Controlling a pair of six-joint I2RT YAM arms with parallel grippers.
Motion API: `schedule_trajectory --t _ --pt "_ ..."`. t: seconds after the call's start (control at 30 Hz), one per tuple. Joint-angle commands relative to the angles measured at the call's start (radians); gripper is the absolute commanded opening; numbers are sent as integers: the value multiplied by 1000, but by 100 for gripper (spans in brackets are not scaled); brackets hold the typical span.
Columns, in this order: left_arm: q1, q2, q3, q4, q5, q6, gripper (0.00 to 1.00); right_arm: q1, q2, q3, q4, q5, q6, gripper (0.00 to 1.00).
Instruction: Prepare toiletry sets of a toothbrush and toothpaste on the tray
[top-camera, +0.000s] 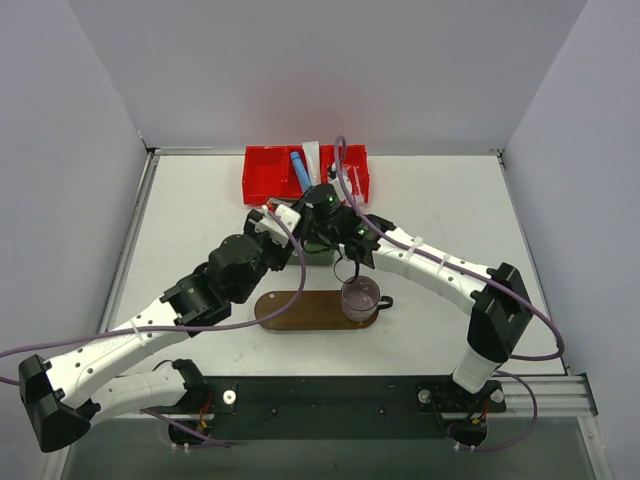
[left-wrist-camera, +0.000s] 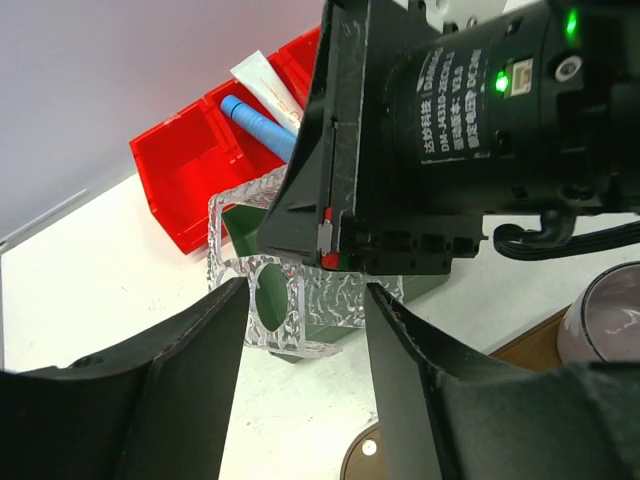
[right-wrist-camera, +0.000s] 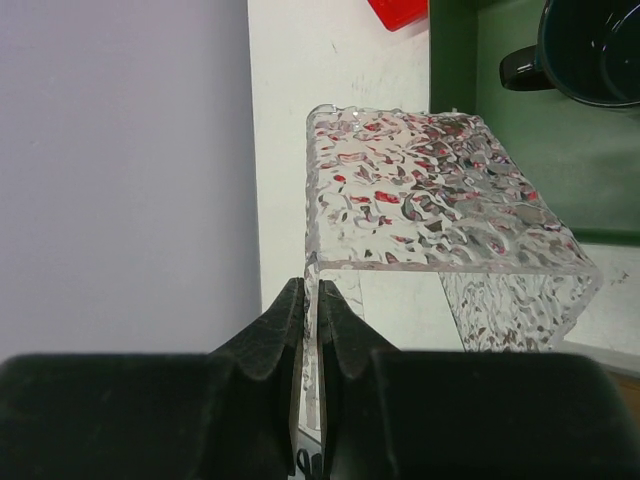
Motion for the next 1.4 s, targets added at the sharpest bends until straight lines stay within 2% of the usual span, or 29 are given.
schedule_trajectory --t 0.0,0.17,0.3,0.37,0.43,0.57,0.7,0.83,0.97,1.1,1.23,1.27,1.37 --pt "-3 -41 11 67 47 -17 63 -16 -68 -36 146 9 -15 0" --pt "5 -81 10 59 82 -49 79 -36 -96 -82 233 -53 -38 0" --pt "84 -113 51 -5 196 -175 82 -53 -156 -147 287 -107 -78 0" --pt "182 -119 94 -66 282 -282 82 -67 -179 -158 275 -171 -115 0" --pt "259 -118 114 -102 431 -374 82 -76 -219 -174 254 -198 -144 0" --pt "451 -99 155 -189 614 -494 82 -100 -295 -210 204 -290 -222 0" --pt "551 -72 189 -227 777 -612 82 -119 -401 -266 168 -341 -300 0" --pt "559 -41 183 -200 865 -665 82 -124 -476 -325 163 -401 -340 0" --pt "556 -4 166 -152 1019 -680 82 -125 -532 -366 158 -430 -342 0" --pt "554 -32 114 -129 1062 -657 82 -134 -582 -403 158 -432 -330 0" --pt "531 -55 109 -175 1044 -602 81 -143 -593 -414 158 -436 -322 0" --pt "495 -53 120 -206 1018 -585 81 -144 -591 -412 160 -444 -323 0" --pt "401 -38 155 -293 814 -510 78 -144 -585 -420 178 -453 -313 0"
